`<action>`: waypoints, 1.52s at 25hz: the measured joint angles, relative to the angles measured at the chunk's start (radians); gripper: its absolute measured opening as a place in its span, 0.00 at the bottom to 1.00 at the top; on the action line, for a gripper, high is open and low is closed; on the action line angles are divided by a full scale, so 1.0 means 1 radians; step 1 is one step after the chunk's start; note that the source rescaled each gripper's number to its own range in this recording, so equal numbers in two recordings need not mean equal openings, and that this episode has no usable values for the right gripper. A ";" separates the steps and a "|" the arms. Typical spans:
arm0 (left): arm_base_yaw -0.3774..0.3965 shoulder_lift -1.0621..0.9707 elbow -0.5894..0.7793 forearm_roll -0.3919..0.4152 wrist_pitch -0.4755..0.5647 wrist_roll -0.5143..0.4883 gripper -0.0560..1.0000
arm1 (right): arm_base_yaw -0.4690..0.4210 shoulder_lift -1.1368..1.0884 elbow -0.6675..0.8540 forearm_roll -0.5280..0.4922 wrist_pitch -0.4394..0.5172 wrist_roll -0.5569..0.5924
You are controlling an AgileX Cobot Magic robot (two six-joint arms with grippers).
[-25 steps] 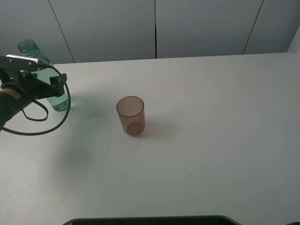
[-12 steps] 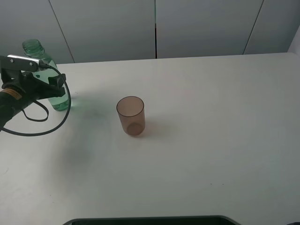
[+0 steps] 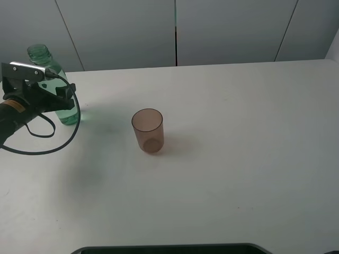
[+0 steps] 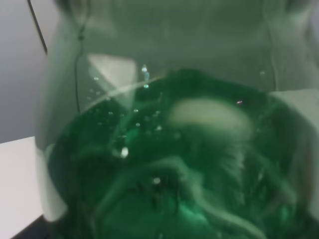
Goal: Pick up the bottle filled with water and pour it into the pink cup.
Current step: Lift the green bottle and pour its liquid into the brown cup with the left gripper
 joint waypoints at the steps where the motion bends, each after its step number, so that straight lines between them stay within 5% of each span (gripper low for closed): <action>1: 0.000 0.000 0.000 0.002 0.000 0.002 0.11 | 0.000 0.000 0.000 0.000 0.000 0.000; 18: 0.000 -0.073 -0.001 0.168 0.068 -0.193 0.09 | 0.000 0.000 0.000 0.000 0.000 0.000; 27: -0.002 -0.175 -0.227 0.438 0.156 -0.416 0.05 | 0.000 0.000 0.000 0.000 0.000 0.000; 33: -0.004 -0.175 -0.359 0.608 0.299 -0.442 0.05 | 0.000 0.000 0.000 0.000 0.000 0.000; 38: -0.055 -0.175 -0.416 0.663 0.373 -0.445 0.05 | 0.000 0.000 0.000 0.000 0.000 0.000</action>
